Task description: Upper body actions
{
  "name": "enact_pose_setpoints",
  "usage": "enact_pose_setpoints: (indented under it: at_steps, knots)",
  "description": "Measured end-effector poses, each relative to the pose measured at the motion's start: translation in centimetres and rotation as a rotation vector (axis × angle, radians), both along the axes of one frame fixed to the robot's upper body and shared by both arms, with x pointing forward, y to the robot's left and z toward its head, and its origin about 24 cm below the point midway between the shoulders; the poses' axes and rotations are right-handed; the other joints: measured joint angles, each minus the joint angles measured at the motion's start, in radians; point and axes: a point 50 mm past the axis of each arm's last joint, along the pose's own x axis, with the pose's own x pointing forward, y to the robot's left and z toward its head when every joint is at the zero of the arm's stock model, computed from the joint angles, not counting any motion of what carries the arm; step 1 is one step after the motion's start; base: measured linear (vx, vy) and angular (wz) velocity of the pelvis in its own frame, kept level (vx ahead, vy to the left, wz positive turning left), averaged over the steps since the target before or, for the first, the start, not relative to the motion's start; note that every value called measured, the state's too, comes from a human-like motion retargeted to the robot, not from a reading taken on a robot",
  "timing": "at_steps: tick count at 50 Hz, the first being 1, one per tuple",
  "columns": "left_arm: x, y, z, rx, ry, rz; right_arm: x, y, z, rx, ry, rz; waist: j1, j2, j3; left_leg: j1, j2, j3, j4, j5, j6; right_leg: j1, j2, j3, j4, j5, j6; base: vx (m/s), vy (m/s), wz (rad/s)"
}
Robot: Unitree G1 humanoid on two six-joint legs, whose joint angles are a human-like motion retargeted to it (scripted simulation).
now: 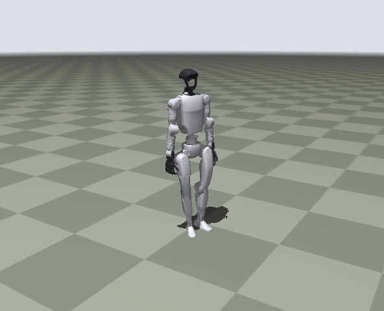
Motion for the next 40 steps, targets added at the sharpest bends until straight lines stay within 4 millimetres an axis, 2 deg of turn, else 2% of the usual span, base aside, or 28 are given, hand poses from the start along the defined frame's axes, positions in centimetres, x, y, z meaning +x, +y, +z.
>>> enact_pose_setpoints:
  at_steps: [15,30,40]
  knots:
    - [-1.8,0.0,0.1,0.0,0.059,0.003,-0.8,0.2,0.1,0.008,0.029,-0.019,-0.004,-0.007,-0.008,0.004,0.0,-0.003,0.004,-0.035,0.02,0.006,0.012,0.007,-0.006,0.018,-0.017,0.0,0.0,0.0]
    - [-2.5,-0.5,0.1,-0.009,0.081,-0.013,1.0,0.7,-0.2,0.041,-0.031,-0.001,0.014,-0.01,-0.001,-0.006,-0.013,-0.034,0.009,-0.052,0.037,0.014,0.009,-0.006,-0.009,0.036,-0.029,0.0,0.0,0.0]
    - [-2.7,-0.1,0.1,-0.001,0.084,-0.017,1.0,0.9,-0.2,0.053,-0.031,0.013,0.017,-0.009,0.001,-0.011,-0.018,-0.047,0.007,-0.059,0.043,0.014,0.009,-0.012,-0.013,0.051,-0.037,0.0,0.0,0.0]
